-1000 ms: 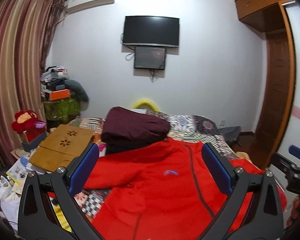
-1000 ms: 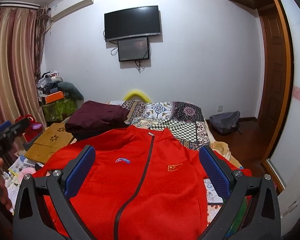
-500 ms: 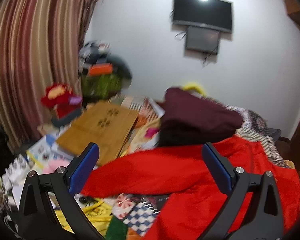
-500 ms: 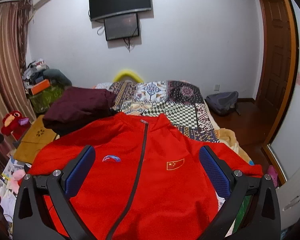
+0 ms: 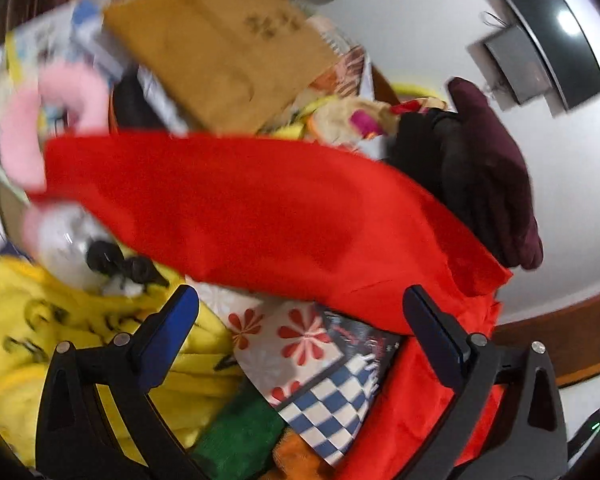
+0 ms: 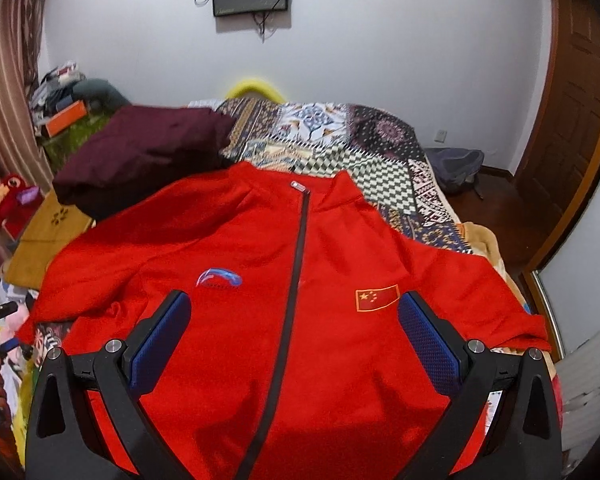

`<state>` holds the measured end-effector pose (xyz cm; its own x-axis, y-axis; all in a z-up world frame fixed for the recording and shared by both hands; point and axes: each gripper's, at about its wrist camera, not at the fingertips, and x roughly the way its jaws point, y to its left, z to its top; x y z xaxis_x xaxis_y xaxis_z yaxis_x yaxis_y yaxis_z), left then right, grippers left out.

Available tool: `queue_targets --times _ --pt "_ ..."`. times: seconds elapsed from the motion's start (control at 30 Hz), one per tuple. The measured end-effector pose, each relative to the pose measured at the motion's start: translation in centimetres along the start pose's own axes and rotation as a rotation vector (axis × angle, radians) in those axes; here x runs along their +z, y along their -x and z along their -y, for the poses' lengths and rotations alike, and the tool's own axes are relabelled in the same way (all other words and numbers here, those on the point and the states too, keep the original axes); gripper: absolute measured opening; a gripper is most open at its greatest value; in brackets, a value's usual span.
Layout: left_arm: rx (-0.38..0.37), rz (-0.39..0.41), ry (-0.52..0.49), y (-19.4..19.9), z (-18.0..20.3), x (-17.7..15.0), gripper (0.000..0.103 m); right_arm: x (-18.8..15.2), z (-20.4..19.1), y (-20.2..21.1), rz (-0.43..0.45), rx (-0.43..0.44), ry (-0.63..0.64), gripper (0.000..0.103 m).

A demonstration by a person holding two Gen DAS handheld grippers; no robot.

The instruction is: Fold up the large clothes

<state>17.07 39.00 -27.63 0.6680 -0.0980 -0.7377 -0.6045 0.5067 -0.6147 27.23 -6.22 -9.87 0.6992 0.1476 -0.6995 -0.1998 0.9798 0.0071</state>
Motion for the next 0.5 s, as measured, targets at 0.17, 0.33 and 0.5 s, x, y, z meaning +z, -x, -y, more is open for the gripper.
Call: queue_targets --times 0.17,0.33,0.5 --pt "-0.07 -0.091 0.106 -3.5 -2.5 -0.5 0.102 0.6 -0.8 -0.9 -0.016 -0.014 0.031 0.103" --pt "-0.187 -0.083 0.212 -5.1 -3.7 0.0 0.086 0.7 -1.3 -1.3 -0.029 -0.014 0.045 0.103" --pt "-0.126 -0.02 0.15 -4.3 -2.6 1.2 0.048 0.8 -1.6 -1.5 -0.03 -0.026 0.064 0.103"
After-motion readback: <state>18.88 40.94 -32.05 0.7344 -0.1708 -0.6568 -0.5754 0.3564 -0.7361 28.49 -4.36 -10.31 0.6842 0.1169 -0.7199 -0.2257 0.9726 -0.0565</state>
